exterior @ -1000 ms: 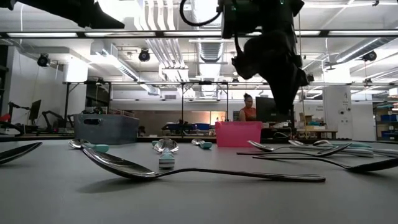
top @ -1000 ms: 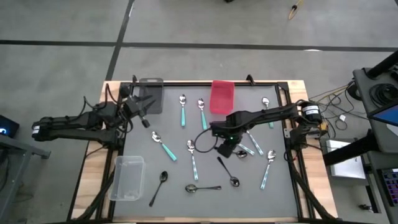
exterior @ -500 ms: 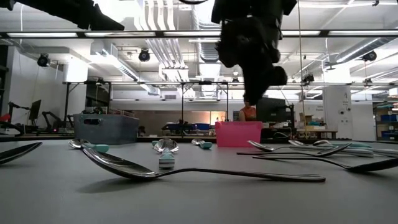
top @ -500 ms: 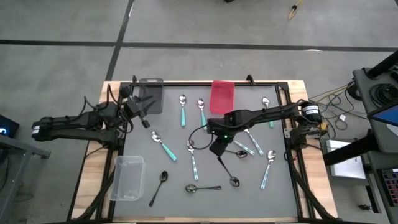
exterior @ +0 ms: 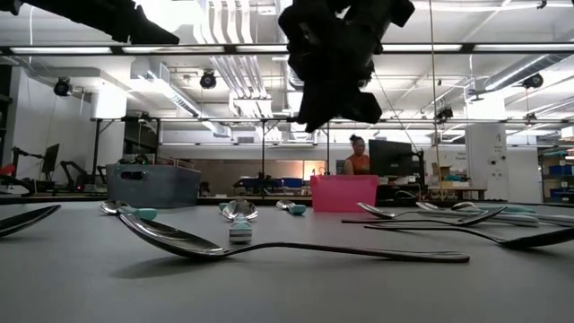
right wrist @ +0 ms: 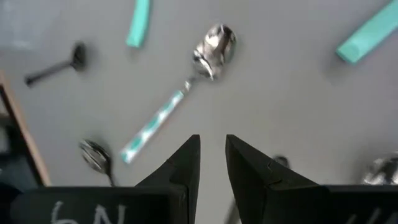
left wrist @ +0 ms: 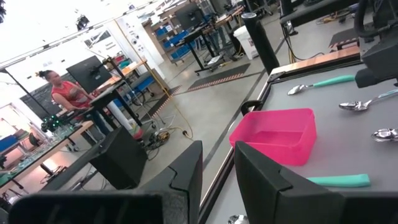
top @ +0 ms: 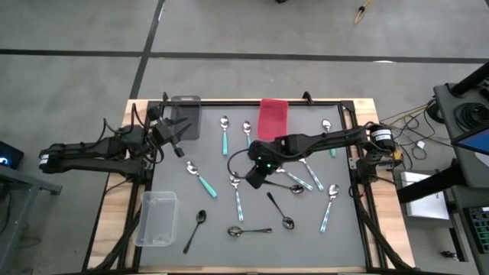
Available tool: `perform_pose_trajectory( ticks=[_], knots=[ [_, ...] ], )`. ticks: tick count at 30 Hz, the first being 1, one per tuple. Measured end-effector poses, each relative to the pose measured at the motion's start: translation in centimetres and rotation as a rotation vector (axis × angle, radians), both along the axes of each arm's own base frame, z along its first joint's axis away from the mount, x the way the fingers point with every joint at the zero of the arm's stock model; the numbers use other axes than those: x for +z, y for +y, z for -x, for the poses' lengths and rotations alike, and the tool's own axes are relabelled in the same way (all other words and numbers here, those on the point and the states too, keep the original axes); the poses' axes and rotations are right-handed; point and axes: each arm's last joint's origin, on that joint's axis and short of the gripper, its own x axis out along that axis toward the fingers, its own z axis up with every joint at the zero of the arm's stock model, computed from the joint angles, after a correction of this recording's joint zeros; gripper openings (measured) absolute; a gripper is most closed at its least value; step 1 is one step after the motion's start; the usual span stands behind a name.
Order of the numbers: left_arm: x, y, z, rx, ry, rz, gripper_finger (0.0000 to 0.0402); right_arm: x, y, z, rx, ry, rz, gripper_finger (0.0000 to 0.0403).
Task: Sort silverware by color (type)
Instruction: Put the white and green spoon into the red bin
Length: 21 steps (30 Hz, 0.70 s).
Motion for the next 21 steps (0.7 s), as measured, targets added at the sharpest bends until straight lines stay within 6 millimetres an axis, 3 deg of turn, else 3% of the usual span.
perform_pose_trajectory(
  ticks=[7,11,17,21],
  knots=[
    [0.0,0.0,0.0,0.0,0.0,0.0,0.0076,0.6,-0.5,-0.2,-0.103,0.009,-0.16,0.0068],
    [0.0,0.0,0.0,0.0,0.0,0.0,0.0076,0.2,-0.6,1.2,-0.172,0.191,-0.248,0.0068],
    [0.0,0.0,0.0,0.0,0.0,0.0,0.0076,-1.0,-0.8,4.5,-0.211,0.543,-0.153,0.0068],
    [0.0,0.0,0.0,0.0,0.0,0.0,0.0076,-1.6,-1.0,5.5,-0.208,0.625,-0.086,0.0078]
  ],
)
